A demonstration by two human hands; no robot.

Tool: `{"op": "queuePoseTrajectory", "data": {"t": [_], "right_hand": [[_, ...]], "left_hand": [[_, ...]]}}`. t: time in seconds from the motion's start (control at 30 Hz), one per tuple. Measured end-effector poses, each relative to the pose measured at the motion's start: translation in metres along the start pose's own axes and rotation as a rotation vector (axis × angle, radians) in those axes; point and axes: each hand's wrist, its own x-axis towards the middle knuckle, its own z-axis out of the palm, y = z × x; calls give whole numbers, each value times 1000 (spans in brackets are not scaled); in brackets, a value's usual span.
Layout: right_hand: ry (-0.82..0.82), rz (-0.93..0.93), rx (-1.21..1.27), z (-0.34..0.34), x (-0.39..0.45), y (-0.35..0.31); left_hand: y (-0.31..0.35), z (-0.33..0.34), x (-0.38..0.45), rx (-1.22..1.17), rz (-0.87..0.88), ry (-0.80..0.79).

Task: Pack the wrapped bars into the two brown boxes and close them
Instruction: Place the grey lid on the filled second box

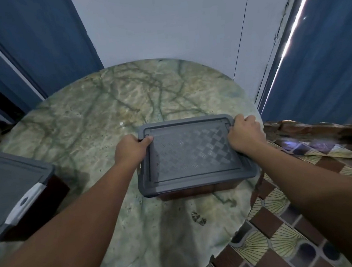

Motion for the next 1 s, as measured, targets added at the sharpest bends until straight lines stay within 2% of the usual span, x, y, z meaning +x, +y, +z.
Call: {"op": "queuePoseTrajectory", "data": {"t": [0.13,0.23,0.33,0.43,0.53,0.63,0.73,0.87,0.93,1.0], "right_hand": [[-7,-13,-18,3,5,1],[-20,8,-17,5,8,0],[-33,51,126,13,10,5],[-24,39,261,22,10,11],[-5,25,284,21,8,14],[-12,54,348,19,8,19],[-17,62,390,20,6,22],[-17,168,451,22,12,24],[-15,162,434,24,18,26],[-15,140,395,26,21,27]], "left_hand": [[0,1,-5,47,18,32],[-15,0,-7,-6,-38,12],[-26,2,-5,-86,-97,-35],[-26,3,-5,-264,-203,-179],[-27,0,-15,-496,-431,-391],[-23,-7,-20,-560,-462,-493],[-20,-7,-12,-477,-412,-451],[-15,-2,-12,-349,-324,-287],[-13,-3,-16,-287,-264,-216],[-10,-5,-19,-266,-230,-219]]}}
